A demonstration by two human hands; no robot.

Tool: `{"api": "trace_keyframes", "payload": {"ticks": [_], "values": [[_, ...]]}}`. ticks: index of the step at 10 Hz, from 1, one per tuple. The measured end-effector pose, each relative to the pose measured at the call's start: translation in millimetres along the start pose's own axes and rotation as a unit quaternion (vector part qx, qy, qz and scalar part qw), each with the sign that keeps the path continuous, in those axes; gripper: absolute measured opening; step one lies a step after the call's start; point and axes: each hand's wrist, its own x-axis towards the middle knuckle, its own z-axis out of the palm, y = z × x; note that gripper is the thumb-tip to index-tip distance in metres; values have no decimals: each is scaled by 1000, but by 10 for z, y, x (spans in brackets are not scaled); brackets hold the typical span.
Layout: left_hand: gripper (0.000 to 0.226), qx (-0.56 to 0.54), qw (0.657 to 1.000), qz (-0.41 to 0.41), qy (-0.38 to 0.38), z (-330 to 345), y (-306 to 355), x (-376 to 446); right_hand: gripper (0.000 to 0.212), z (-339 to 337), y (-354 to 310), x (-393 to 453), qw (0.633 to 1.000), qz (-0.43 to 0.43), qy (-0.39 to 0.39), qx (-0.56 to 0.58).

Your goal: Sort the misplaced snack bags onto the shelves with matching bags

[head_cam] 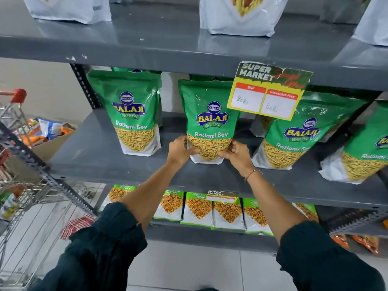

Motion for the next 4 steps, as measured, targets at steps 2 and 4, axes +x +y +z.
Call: {"api": "trace_keyframes", "payload": {"ticks": [2,4], "values": [[64,-2,1000,-5,-12,22,-65,57,44,4,51,-12,1000,4,-2,-7],[62,37,999,-8,-28,63,-2,-80,52,37,39,-122,998,-1,-11,-56]]}}
